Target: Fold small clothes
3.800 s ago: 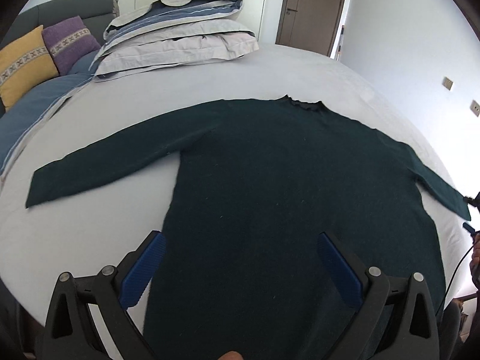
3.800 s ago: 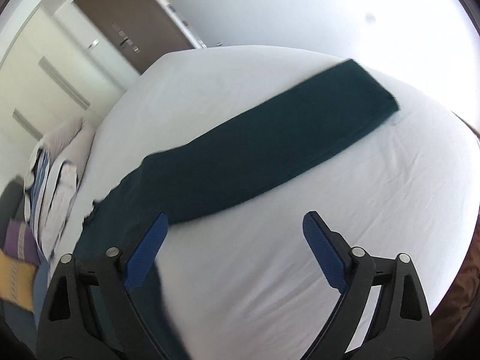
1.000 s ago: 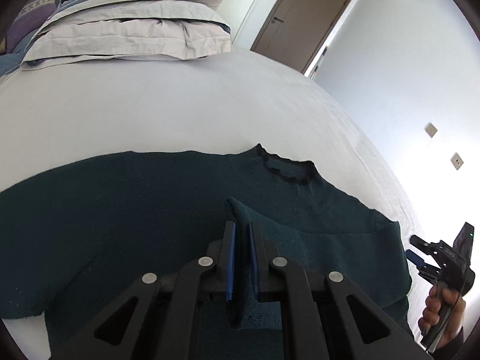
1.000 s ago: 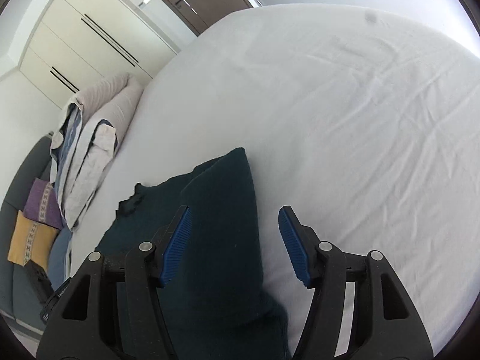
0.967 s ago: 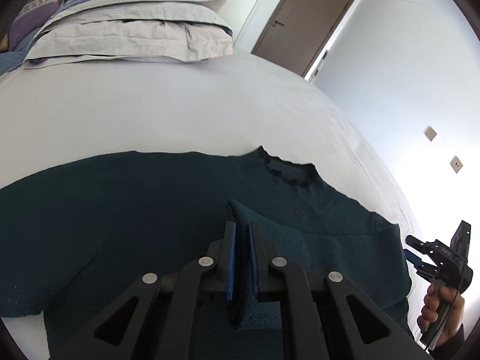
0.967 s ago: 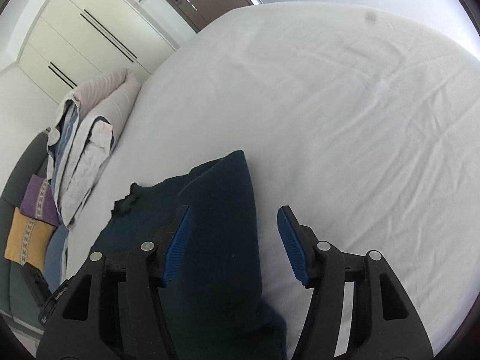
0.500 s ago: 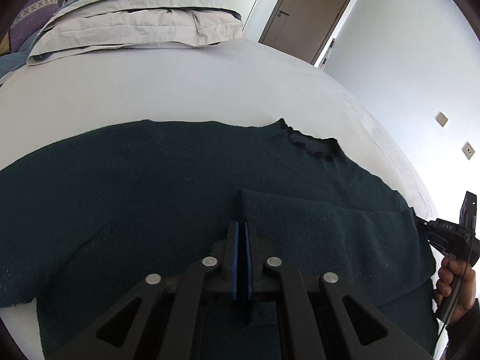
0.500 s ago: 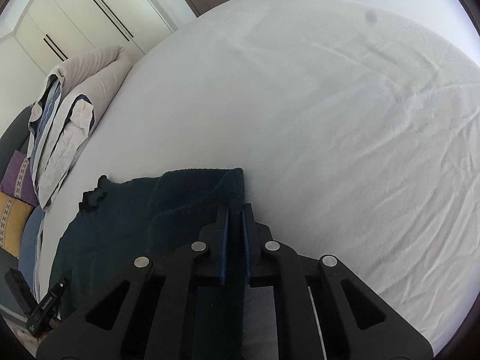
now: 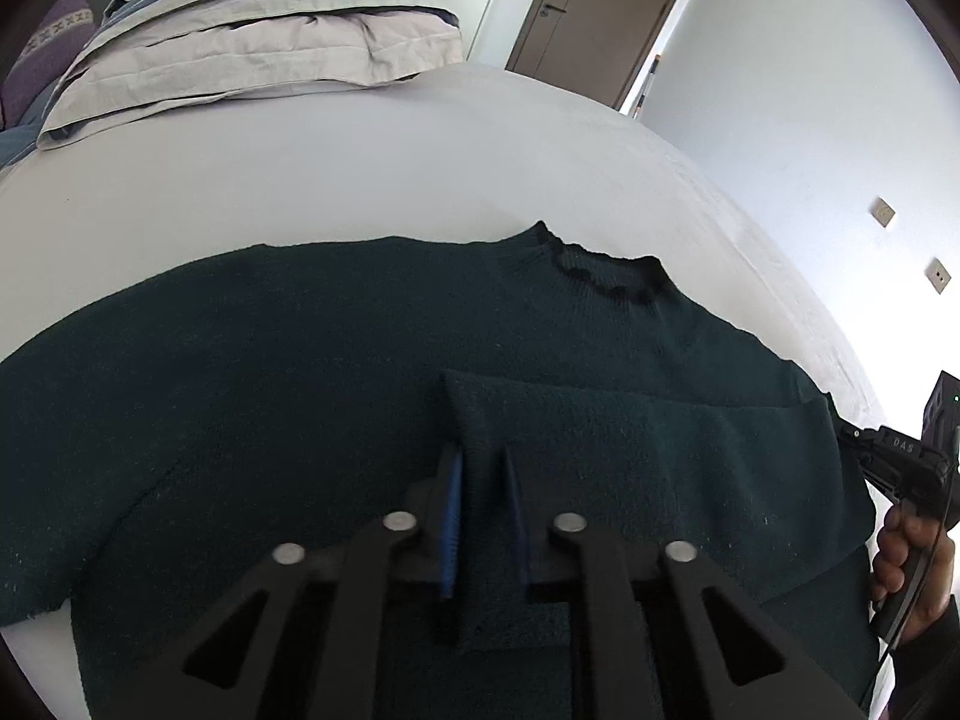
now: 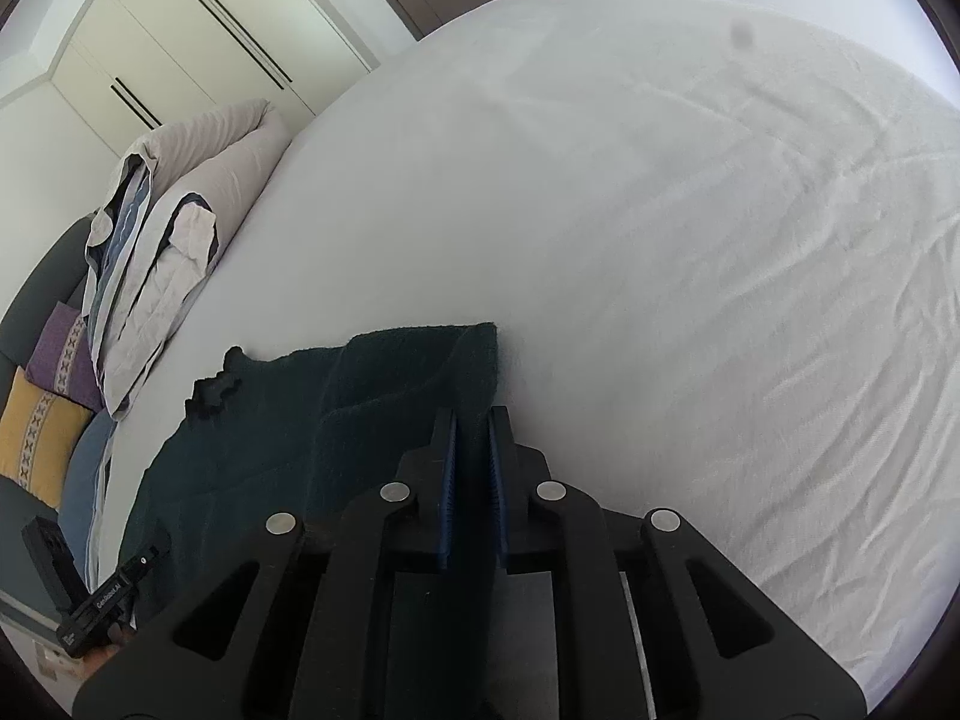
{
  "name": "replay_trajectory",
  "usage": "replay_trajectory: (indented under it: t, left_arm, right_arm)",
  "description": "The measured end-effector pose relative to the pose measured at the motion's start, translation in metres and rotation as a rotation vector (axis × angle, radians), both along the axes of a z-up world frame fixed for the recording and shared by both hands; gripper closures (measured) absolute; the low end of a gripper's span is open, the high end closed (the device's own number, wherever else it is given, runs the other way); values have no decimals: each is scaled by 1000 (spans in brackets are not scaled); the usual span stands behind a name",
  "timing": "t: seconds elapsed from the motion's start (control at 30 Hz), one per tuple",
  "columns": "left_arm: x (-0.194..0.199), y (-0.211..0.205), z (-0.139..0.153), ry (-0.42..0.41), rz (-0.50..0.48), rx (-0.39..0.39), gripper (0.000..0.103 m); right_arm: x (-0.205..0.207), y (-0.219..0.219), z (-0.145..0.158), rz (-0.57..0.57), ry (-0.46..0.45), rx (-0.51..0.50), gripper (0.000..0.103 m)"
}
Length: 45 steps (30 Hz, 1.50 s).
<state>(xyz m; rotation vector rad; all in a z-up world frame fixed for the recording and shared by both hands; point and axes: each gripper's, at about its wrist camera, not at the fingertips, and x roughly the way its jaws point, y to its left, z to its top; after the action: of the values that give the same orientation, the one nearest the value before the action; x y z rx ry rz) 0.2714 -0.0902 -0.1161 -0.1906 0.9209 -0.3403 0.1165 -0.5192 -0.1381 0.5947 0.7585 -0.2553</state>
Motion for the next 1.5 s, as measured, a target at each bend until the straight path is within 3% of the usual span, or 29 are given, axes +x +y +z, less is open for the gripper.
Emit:
replay_trajectory:
  t: [0.17,0.5,0.63,0.7,0.8,0.83,0.87,0.93,0.97,1.0,1.03,1.07,1.13,1.2,1.5]
  left_arm:
    - [-7,2,4,-17,20,16,95]
    - [-9,14,-10,-10,50,-4,94]
    - [-7,25,-15,13,48,-72,91]
    - [-6,30,-17,18,46,-109,91]
    - [-8,28,-17,6,46,-106,90]
    - [-9,27,-17,1,46,-99,90]
    - [-9,27,-17,0,46,-97,90]
    - [-9,26,-16,0,47,-94,90]
    - [-9,26,-16,-1,47,-93,90]
    - [-9,26,-16,-1,47,-90,90]
    - [-8,25,-14,0,46,-85,91]
    - [-8,24,-12,-1,44,-76,91]
    - [-7,20,-6,-17,40,-47,93]
    - [-9,19,-3,-40,45,-21,93]
    - [-5,21,-15,-27,57,-35,89]
  right_arm:
    - [6,12,6,-7,39,-86,96]
    - [6,1,-5,-38,30,-45,98]
    - [0,-6,-4,-41,13,12,97]
    - [-12,-8,1,-62,13,42,90]
    - [-38,2,16,-58,11,45,58]
    - [-45,10,21,-47,7,31,41]
    - [-51,18,24,-28,12,6,39]
    - [-57,38,23,42,64,-52,40]
    - [-58,46,20,69,95,-78,44]
    - [-58,55,15,95,138,-119,53]
    - [-57,62,9,108,184,-180,71]
    - [-58,66,6,109,188,-214,76]
    - [-63,59,5,84,164,-170,83]
    - [-69,51,5,59,137,-116,87]
    - [-83,34,-15,36,62,-80,90]
